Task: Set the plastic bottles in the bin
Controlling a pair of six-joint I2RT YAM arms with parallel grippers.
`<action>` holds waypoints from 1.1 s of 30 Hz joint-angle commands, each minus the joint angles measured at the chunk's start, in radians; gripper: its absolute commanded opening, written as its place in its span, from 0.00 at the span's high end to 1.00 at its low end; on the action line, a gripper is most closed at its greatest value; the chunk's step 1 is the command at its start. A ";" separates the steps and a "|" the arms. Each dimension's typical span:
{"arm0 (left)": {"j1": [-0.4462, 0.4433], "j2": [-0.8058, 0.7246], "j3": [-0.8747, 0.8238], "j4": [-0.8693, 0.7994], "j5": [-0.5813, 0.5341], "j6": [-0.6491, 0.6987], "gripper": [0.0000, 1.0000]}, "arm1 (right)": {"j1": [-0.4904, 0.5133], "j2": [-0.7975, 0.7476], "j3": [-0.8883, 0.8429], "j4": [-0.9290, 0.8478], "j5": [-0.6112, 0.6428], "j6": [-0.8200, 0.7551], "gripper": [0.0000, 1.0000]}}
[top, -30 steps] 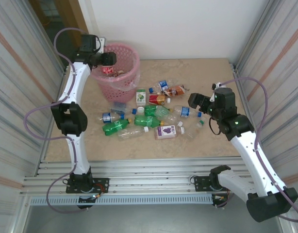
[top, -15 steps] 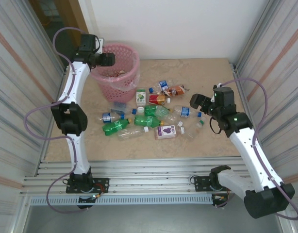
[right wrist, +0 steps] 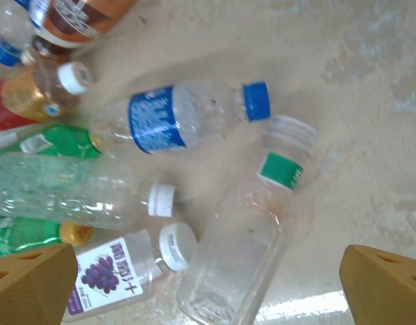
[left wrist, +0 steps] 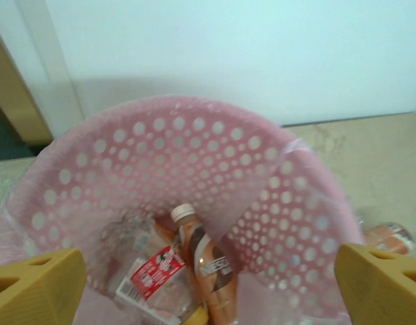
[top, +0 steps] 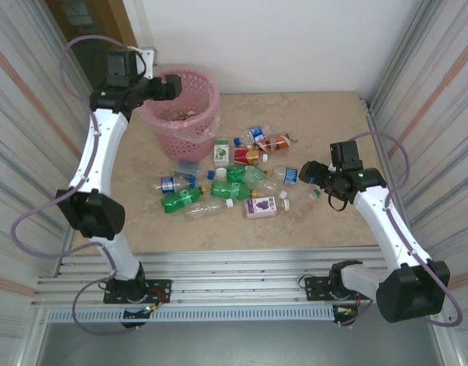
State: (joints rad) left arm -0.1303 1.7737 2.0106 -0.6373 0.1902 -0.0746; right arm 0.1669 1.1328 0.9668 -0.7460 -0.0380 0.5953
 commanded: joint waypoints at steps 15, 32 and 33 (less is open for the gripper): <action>-0.166 -0.466 -0.685 0.394 0.078 -0.215 0.01 | -0.017 -0.025 -0.169 -0.003 -0.094 0.209 0.02; -0.208 -0.623 -1.067 0.477 -0.088 -0.334 0.01 | 0.019 0.091 -0.246 0.152 -0.169 0.279 0.02; -0.207 -0.624 -1.071 0.476 -0.087 -0.335 0.01 | 0.022 0.103 -0.247 0.160 -0.171 0.279 0.02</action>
State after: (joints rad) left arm -0.3344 1.1854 0.9524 -0.1883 0.1318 -0.3916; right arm 0.1772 1.2125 0.7319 -0.6132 -0.1894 0.8448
